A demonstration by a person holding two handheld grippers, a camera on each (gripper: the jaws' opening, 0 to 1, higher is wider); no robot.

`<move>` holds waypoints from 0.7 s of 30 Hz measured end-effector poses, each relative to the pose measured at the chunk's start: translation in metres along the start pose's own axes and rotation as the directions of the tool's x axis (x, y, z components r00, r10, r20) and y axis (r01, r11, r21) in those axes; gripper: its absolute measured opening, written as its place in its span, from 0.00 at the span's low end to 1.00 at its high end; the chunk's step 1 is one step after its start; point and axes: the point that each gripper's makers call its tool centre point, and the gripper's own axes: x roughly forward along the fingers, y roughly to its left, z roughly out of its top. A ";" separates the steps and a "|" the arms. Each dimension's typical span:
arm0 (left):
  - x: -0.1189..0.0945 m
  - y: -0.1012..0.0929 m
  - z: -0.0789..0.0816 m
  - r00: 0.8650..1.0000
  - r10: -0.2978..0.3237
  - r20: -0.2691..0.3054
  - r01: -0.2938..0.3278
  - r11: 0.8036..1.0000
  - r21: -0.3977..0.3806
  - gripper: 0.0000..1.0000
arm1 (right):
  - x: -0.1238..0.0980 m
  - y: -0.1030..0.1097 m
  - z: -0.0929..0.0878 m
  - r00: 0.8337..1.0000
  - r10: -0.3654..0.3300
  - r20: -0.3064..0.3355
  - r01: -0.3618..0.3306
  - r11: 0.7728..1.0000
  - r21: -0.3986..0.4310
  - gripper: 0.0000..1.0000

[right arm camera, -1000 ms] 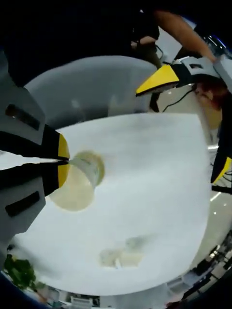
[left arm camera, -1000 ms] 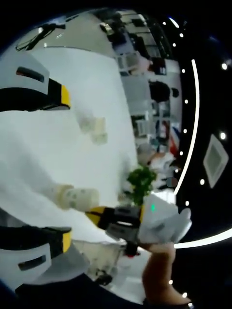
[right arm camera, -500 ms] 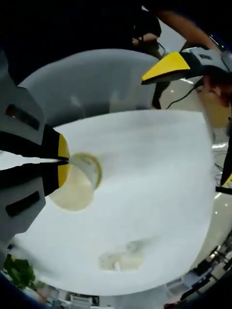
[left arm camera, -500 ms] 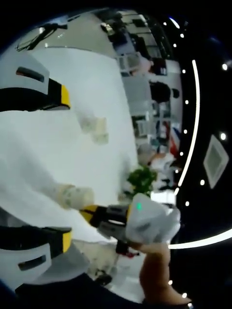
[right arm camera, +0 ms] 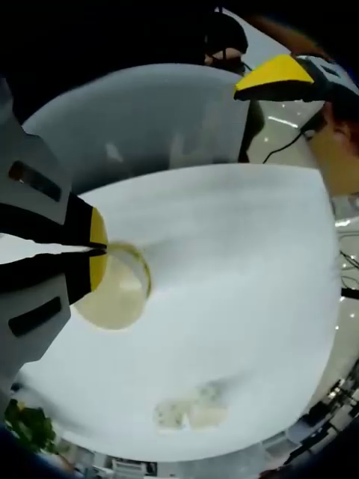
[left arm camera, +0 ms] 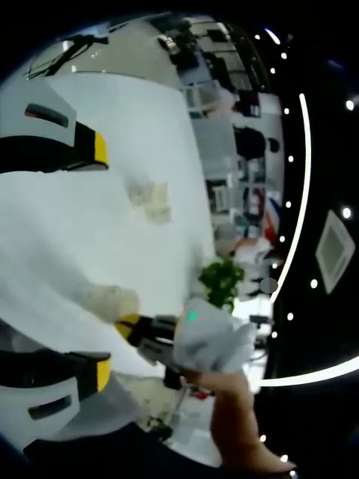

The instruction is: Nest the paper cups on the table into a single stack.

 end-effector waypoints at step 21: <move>0.004 -0.015 0.008 1.000 -0.008 0.002 0.008 1.000 0.012 0.99 | 0.010 0.005 0.001 0.988 0.042 0.150 -0.033 0.998 -0.061 0.06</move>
